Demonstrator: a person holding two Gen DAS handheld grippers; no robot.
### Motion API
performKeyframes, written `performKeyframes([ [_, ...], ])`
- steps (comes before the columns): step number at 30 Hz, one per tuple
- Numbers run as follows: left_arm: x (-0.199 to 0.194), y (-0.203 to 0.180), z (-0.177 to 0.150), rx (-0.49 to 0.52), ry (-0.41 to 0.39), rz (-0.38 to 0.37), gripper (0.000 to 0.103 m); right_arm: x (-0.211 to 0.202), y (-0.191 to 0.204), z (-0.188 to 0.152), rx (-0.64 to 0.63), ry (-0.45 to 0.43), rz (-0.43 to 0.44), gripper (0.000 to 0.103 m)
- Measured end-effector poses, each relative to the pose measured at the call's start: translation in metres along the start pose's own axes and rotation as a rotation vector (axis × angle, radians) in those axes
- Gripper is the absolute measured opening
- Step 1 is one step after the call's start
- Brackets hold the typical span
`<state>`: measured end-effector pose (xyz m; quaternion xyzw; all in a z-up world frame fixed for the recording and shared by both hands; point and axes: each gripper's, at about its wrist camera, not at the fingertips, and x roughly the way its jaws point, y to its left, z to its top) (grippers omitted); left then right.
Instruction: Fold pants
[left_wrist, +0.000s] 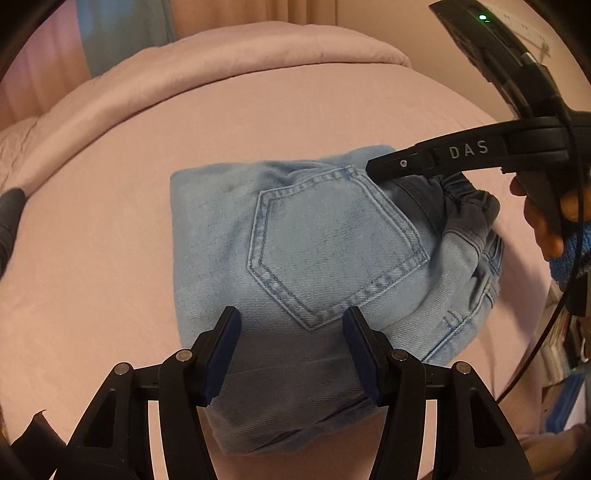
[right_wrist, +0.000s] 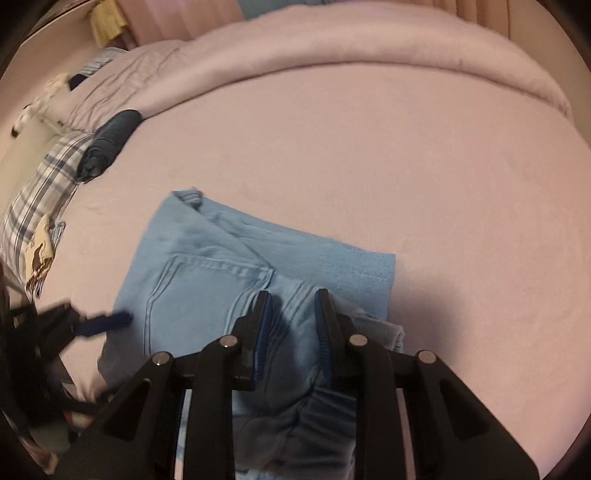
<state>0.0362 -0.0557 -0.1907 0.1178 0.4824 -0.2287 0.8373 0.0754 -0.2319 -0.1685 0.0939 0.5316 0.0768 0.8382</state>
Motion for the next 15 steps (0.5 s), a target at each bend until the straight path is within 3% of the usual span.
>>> performKeyframes([
  [3,-0.007,0.008,0.005,-0.02,-0.008,-0.023,0.058,-0.013,0.011,0.0,-0.026,-0.033,-0.014,0.026],
  [8,-0.015,0.017,0.014,-0.023,-0.058,0.003,0.058,-0.058,0.013,-0.02,-0.062,-0.139,0.051,0.028],
  [15,0.002,0.013,0.022,-0.02,-0.036,0.018,0.058,-0.057,0.023,-0.058,-0.132,-0.049,0.024,0.028],
])
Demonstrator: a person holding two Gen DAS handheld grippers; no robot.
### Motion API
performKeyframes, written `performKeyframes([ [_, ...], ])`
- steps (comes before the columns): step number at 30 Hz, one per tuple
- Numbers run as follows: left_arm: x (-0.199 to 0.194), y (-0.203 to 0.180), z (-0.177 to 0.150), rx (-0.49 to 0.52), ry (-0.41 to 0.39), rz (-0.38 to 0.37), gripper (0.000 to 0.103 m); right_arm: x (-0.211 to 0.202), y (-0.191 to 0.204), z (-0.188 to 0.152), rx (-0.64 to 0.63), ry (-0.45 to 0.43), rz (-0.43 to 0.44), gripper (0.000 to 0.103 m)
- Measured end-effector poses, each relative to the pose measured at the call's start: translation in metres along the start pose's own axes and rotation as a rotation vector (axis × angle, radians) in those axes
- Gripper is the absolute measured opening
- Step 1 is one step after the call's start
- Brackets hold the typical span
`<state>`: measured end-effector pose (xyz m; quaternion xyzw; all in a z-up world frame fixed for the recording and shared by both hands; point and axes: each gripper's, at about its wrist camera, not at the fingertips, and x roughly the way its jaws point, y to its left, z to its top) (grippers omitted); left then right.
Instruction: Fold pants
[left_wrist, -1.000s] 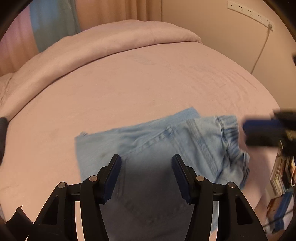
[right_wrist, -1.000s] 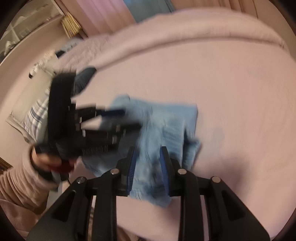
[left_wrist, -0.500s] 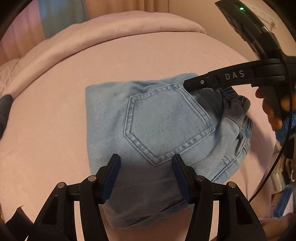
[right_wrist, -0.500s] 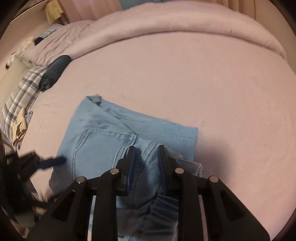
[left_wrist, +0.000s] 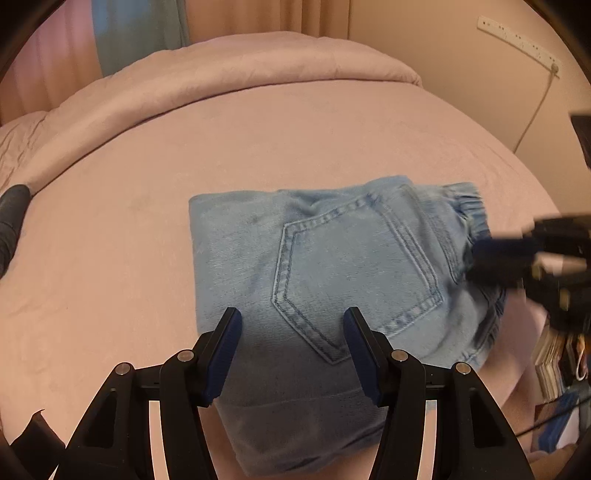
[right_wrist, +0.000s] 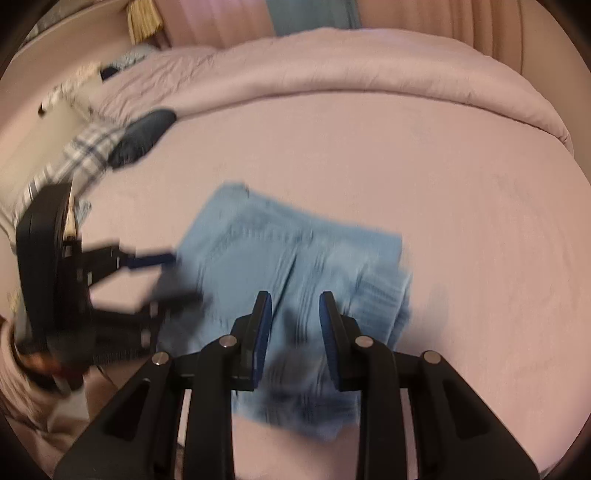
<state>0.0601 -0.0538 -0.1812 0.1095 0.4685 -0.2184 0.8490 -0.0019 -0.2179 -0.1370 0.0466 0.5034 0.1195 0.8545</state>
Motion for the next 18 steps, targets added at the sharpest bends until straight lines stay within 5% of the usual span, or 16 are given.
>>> performKeyframes([
  [4,0.009,-0.003,0.001,0.025,0.022,0.014,0.058,0.029,-0.001,-0.023,0.008,0.095,-0.001,0.023],
  [11,-0.002,0.007,0.001,-0.005,-0.002,0.02,0.058,0.017,-0.013,-0.021,0.07,0.059,0.061,0.026],
  [16,-0.022,0.023,-0.011,-0.07,-0.021,0.032,0.058,-0.01,-0.041,-0.02,0.247,-0.049,0.206,0.054],
  [18,-0.027,0.031,-0.013,-0.102,-0.025,0.023,0.062,-0.019,-0.055,-0.022,0.299,-0.079,0.225,0.057],
])
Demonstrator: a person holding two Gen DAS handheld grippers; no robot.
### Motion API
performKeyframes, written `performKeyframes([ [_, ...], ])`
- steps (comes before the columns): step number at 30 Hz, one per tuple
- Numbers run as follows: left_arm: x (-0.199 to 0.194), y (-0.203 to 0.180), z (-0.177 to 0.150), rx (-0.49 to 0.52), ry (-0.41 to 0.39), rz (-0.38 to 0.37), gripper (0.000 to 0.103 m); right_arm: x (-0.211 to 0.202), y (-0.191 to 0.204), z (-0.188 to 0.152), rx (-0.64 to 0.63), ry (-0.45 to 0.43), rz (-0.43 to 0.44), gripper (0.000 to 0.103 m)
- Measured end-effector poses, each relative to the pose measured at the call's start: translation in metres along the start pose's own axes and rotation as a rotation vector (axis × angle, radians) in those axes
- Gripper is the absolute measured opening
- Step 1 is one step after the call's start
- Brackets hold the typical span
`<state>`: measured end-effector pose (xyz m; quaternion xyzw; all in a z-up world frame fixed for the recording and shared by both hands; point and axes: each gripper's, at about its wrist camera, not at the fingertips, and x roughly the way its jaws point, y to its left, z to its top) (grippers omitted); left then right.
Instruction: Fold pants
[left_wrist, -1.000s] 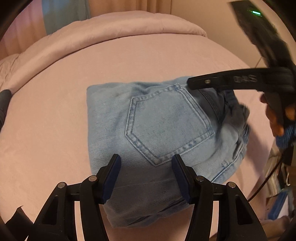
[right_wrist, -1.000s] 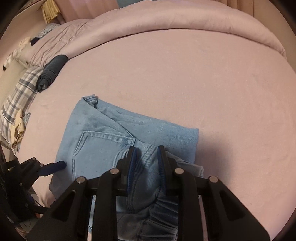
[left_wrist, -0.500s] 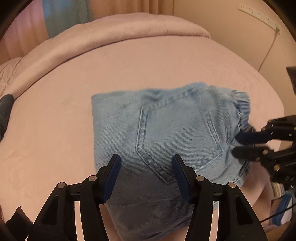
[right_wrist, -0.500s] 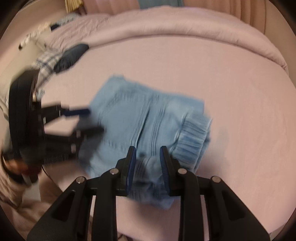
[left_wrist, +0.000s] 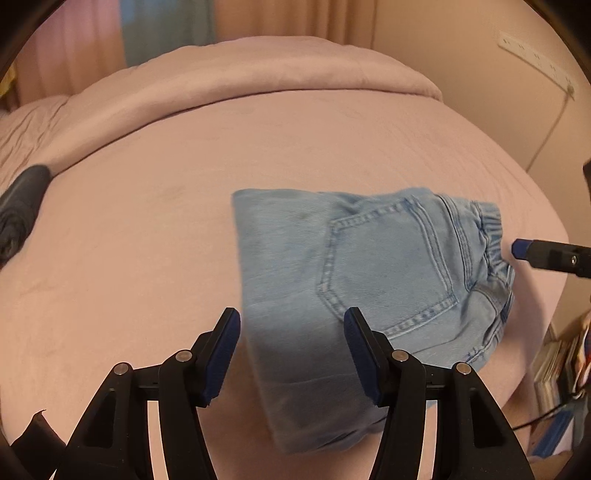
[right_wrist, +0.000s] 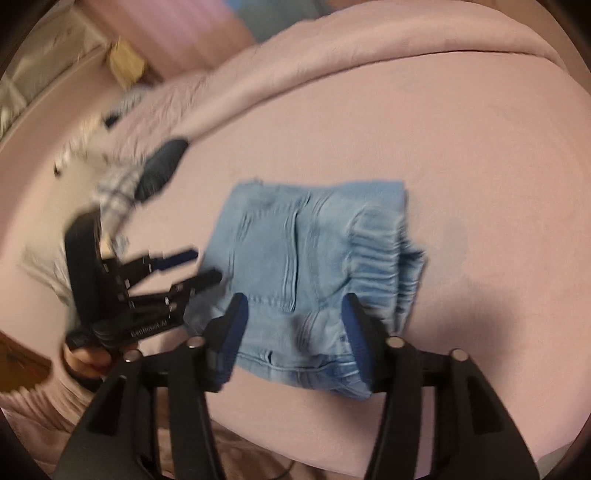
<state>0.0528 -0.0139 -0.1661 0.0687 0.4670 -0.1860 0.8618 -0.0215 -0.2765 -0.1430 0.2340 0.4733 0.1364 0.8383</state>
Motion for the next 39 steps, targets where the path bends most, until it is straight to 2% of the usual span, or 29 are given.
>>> performKeyframes([
  [2,-0.003,0.007,0.0,-0.033,-0.004,-0.01,0.08,-0.005,-0.012,0.001,0.051,-0.01,0.005,0.064],
  [4,-0.006,0.017,-0.002,-0.08,-0.008,-0.024,0.083,-0.007,-0.025,0.003,0.112,-0.016,0.003,0.069],
  [9,-0.004,0.032,-0.007,-0.161,0.005,-0.046,0.084,-0.006,-0.05,-0.001,0.226,-0.01,0.026,0.077],
  [13,0.001,0.043,-0.011,-0.244,0.027,-0.109,0.084,-0.003,-0.059,-0.002,0.276,0.016,0.059,0.083],
  [21,0.011,0.051,-0.016,-0.313,0.047,-0.168,0.084,0.013,-0.066,-0.005,0.321,0.068,0.088,0.084],
  [31,0.023,0.052,-0.016,-0.34,0.072,-0.217,0.084,0.03,-0.06,0.001,0.296,0.107,0.092,0.084],
  [39,0.032,0.038,-0.014,-0.305,0.092,-0.235,0.084,0.043,-0.052,0.005,0.272,0.125,0.086,0.085],
])
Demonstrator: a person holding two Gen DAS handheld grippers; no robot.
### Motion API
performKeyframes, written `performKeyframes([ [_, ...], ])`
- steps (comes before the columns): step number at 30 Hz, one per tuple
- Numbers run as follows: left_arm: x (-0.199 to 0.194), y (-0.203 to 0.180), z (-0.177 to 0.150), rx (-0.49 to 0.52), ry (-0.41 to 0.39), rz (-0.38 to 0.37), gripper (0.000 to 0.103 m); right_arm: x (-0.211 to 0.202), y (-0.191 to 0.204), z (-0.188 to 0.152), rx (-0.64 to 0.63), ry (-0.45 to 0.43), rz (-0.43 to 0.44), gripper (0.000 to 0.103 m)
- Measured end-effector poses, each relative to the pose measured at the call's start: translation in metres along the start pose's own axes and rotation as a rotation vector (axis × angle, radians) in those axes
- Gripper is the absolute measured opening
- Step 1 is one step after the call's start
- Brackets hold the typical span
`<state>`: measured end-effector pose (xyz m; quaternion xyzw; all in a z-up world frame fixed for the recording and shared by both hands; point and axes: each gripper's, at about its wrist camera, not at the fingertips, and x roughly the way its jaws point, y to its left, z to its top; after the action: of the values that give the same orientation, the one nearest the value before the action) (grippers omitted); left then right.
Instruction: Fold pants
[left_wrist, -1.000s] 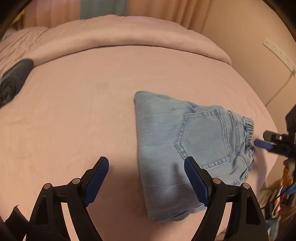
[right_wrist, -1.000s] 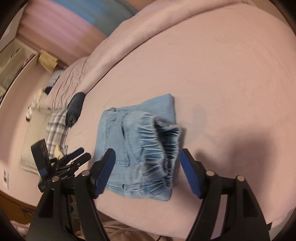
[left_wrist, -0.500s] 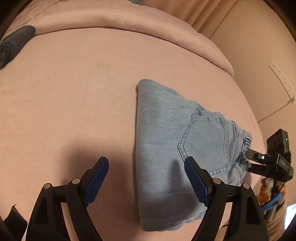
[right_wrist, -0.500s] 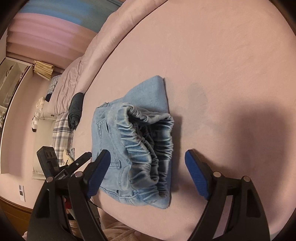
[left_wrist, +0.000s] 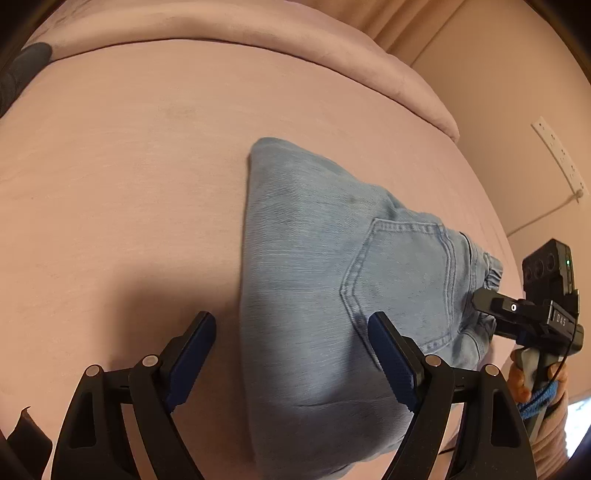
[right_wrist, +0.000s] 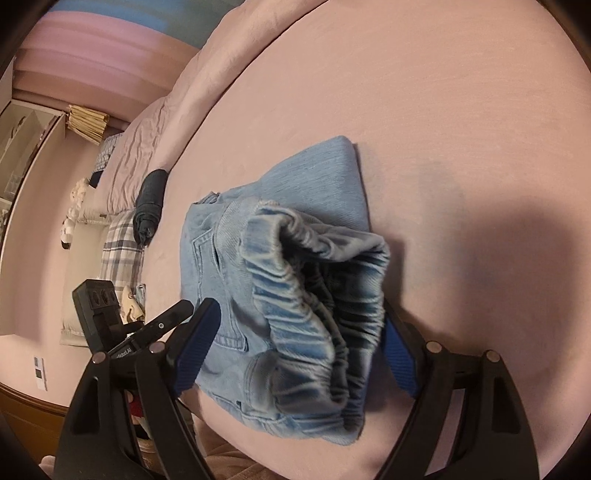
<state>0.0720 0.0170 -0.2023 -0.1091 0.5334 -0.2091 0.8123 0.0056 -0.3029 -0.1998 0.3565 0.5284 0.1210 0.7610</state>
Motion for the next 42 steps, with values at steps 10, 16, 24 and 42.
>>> performKeyframes([
  [10,0.01,-0.016,-0.001,0.047,0.014,0.004,0.084,0.007,0.016,-0.003,-0.094,-0.01,-0.076,0.088],
  [16,0.014,-0.022,0.0,0.055,0.014,0.015,0.083,0.008,0.02,-0.008,-0.164,-0.034,-0.157,0.075],
  [24,0.009,-0.015,0.0,0.029,-0.008,0.002,0.059,0.007,0.027,-0.011,-0.208,-0.068,-0.219,0.058],
  [42,-0.006,-0.013,-0.005,0.032,-0.078,0.007,0.018,-0.002,0.058,-0.02,-0.298,-0.147,-0.331,0.043],
])
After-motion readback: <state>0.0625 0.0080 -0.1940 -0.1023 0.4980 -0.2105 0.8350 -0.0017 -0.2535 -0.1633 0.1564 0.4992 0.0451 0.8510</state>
